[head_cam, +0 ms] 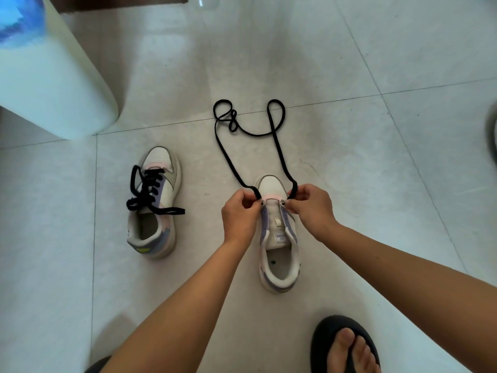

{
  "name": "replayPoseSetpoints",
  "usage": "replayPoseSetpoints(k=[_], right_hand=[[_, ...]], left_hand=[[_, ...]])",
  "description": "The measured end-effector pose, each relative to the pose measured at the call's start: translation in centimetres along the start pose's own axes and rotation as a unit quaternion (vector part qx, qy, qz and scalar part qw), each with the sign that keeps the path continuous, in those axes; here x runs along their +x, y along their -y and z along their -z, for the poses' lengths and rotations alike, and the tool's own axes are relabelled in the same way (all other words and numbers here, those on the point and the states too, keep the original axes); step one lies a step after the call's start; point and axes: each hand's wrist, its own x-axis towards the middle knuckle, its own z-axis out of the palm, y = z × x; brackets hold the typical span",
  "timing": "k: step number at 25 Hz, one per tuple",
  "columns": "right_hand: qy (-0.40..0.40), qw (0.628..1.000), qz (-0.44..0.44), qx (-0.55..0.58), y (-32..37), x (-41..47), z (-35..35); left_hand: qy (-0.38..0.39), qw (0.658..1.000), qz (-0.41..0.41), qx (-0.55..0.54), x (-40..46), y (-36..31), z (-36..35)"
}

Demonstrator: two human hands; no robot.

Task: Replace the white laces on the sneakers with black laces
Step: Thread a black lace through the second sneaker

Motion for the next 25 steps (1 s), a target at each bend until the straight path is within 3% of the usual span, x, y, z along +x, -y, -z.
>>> replayPoseSetpoints(k=[7, 10, 14, 19, 25], right_hand=[[-0.047, 0.988, 0.072, -0.132, 0.6, -1.1, -0.9], [0.013, 0.969, 0.111, -0.221, 0.8, -2.3, -0.9], [0.063, 0.914, 0.147, -0.373, -0.5, -3.8, -1.6], [0.026, 0.923, 0.158, -0.349, -0.7, -2.9, -1.2], [0.035, 0.956, 0.17, -0.237, -0.8, -2.3, -0.3]], left_hand=[[-0.017, 0.995, -0.02, 0.092, -0.3, 0.2, -0.8], [0.02, 0.984, -0.057, 0.167, -1.4, 0.2, -0.8], [0.067, 0.952, -0.074, 0.289, -2.3, 0.3, -1.0], [0.018, 0.944, -0.051, 0.324, -2.0, -0.1, -1.3], [0.063, 0.939, -0.041, 0.337, -1.1, 0.0, -0.5]])
